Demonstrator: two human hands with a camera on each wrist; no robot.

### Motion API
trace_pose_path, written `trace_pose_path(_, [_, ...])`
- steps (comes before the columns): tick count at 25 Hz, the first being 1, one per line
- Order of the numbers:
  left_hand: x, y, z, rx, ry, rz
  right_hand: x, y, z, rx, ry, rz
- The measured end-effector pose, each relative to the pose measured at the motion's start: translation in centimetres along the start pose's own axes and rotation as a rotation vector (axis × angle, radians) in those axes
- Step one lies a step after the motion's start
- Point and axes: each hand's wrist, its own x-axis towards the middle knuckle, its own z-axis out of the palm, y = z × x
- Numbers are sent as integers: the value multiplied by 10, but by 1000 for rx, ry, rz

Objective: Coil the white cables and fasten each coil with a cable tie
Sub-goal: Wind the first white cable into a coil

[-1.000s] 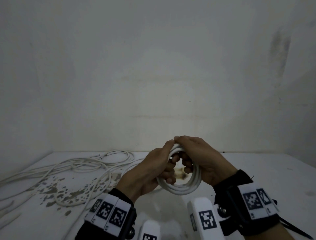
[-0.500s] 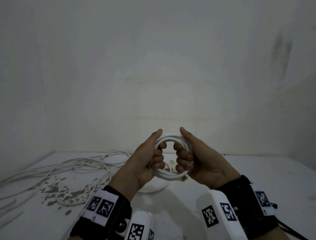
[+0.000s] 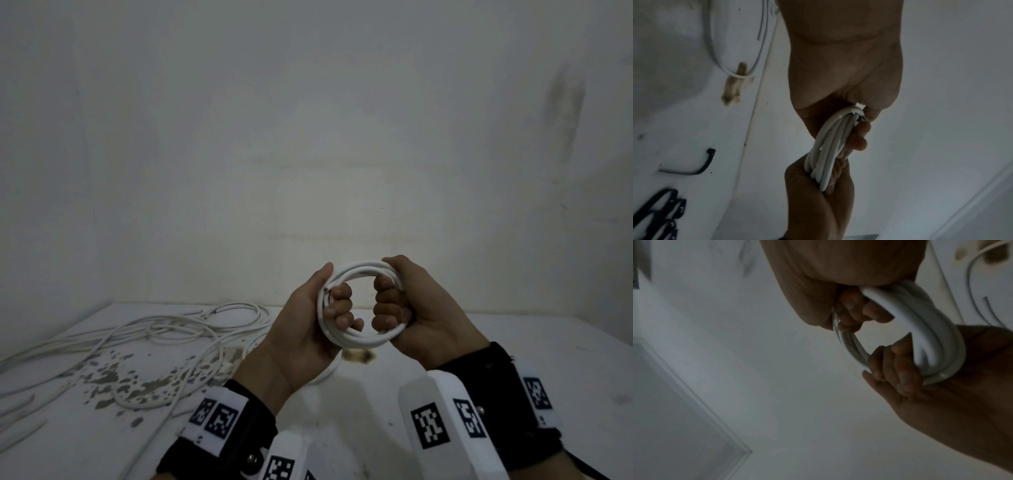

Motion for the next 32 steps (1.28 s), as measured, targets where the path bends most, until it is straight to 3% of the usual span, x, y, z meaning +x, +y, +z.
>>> trace_pose_path(5, [0, -15, 14, -70, -45, -6, -4, -13, -9, 154, 20, 46])
trace_pose_path(10, [-5, -17, 15, -94, -11, 31, 0, -7, -10, 164, -41, 78])
trace_pose_path(14, [-5, 1, 12, -77, 159, 135, -2, -2, -5, 13, -220, 71])
trace_pose_path(18, [6, 11, -1, -54, 355, 239, 6, 14, 5, -93, -230, 35])
trace_pose_path(20, [5, 12, -11, -4, 299, 180, 7, 13, 3, -122, -195, 17])
trace_pose_path(22, [-1, 14, -17, 82, 152, 46, 6, 9, -3, -195, -154, -11])
trace_pose_path(25, [-7, 15, -25, 258, 31, -150, 2, 11, -10, -462, -105, -42])
trace_pose_path(29, [-4, 8, -22, 397, 150, -225, 4, 20, -10, -640, -95, -48])
trace_pose_path(32, [4, 0, -13, 364, 348, -139, 10, 25, -10, -588, -32, -32])
